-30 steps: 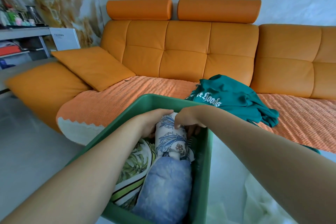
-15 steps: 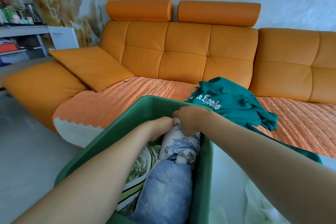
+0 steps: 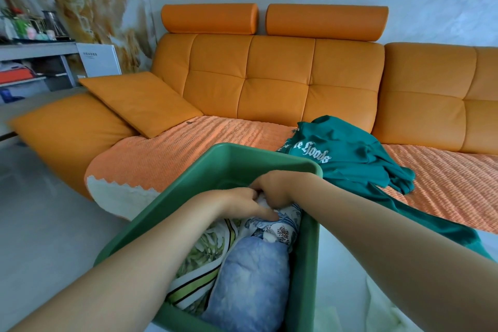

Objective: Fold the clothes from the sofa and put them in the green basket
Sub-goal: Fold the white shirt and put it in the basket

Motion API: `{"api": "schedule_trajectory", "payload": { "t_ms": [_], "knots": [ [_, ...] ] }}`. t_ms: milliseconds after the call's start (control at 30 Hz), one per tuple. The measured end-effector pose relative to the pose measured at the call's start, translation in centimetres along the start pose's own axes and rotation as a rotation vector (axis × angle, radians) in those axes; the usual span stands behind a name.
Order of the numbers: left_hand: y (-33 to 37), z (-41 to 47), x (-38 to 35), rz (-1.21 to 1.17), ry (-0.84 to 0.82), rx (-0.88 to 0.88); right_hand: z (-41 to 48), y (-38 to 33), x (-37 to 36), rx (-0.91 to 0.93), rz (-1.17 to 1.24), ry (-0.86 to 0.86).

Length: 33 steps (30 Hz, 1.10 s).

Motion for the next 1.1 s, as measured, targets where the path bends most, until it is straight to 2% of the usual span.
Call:
{"api": "schedule_trajectory", "payload": {
  "t_ms": [100,167,267,400,567,767,867,900,1033,1100],
  "knots": [
    [0.5,-0.2,-0.4,-0.068,-0.017,-0.088,0.3,0.8,-0.5,-0.082,-0.105,-0.118],
    [0.8,-0.2,-0.4,-0.034,0.005,-0.108,0.5,1.6,-0.6,-0.132,-0.162,-0.152],
    [1.1,0.1,-0.5,0.051,0.044,-0.091,0.7,1.9,-1.0,-0.143,-0.137,-0.152],
    [1.2,0.1,-1.2,0.002,-0.019,-0.074,0.3,1.6,-0.5,-0.093,-0.083,-0.050],
    [1.6,0.0,-1.2,-0.032,-0.072,-0.103,-0.8,2.6,-1.3,-0.177,-0.162,-0.159],
    [1.9,-0.5,-1.2,0.104,-0.069,-0.056,-2.2,2.6,0.7,-0.165,-0.170,0.058],
    [1.8,-1.7,0.7,0.237,0.036,-0.002,-3.7,2.9,-0.9,-0.166,-0.107,-0.041],
    [2.1,-2.2,1.7,0.259,0.101,0.004,-4.5,2.9,-0.7,-0.163,-0.071,-0.017],
    [5.7,-5.3,5.3,0.236,0.408,-0.092,-9.1,3.7,3.5,-0.157,0.173,0.337],
    [8.7,-6.9,5.9,0.183,0.502,-0.179,-12.3,4.4,4.9,-0.150,0.240,0.456]
  ]
}}
Point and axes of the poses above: each hand's wrist, its own z-axis towards the middle knuckle, its own x-axis out of the back of the hand, y = z × x, the point moved 8 cm from there along z, towards the middle knuckle, and after that the axes turned 1 degree about y, right-handed, at the moved point
